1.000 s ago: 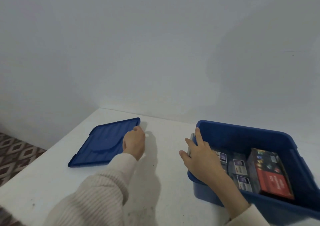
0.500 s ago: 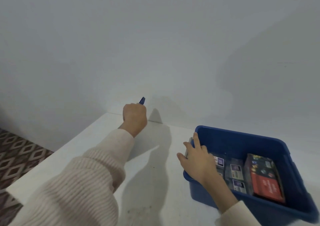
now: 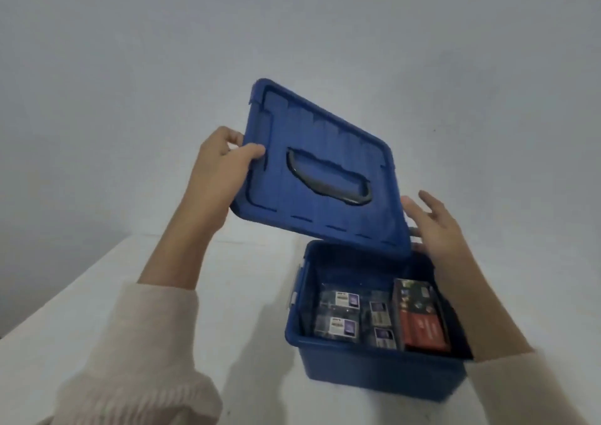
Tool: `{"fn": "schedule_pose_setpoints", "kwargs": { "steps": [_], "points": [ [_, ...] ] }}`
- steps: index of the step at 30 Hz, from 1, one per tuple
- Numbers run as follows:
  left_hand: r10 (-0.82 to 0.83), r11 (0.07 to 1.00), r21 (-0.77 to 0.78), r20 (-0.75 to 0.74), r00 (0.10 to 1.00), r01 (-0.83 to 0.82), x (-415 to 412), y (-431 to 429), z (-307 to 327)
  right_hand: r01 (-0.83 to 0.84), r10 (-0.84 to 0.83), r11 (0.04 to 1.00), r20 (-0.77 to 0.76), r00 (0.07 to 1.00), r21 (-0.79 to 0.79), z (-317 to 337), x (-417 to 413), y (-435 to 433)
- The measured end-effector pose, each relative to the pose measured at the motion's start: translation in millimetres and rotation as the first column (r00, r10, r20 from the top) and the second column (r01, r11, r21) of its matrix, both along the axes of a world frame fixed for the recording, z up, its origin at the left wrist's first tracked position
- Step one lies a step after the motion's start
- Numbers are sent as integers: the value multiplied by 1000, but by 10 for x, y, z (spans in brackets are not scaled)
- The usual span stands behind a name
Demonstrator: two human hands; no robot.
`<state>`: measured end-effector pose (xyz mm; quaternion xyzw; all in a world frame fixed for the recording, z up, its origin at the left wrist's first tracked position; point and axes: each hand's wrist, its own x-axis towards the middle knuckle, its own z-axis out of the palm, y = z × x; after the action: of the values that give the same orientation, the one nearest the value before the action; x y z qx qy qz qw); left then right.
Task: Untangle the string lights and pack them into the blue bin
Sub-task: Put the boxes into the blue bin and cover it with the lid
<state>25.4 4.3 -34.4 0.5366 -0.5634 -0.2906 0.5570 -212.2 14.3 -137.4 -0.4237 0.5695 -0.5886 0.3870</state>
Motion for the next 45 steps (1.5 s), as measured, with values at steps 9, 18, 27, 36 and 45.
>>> {"fn": "schedule_pose_setpoints", "kwargs": {
  "steps": [9,18,27,36,45],
  "points": [
    [-59,957,256,632,773,-137,-264,12,-1552,244,-162,948,-350,923,205,-506,-576,446],
    [-167,908,402,604,779,-116,-234,7,-1680,302,-96,916,-589,803,263,-743,-532,570],
    [-152,685,649,-317,936,331,-141,58,-1796,146,-103,914,-130,986,378,-791,-586,620],
    [-76,887,458,23,997,57,-311,113,-1842,170,-164,938,-45,985,302,-919,-600,593],
    [-180,941,328,288,941,79,-241,64,-1943,140,-152,967,42,988,214,-986,-610,592]
  ]
}}
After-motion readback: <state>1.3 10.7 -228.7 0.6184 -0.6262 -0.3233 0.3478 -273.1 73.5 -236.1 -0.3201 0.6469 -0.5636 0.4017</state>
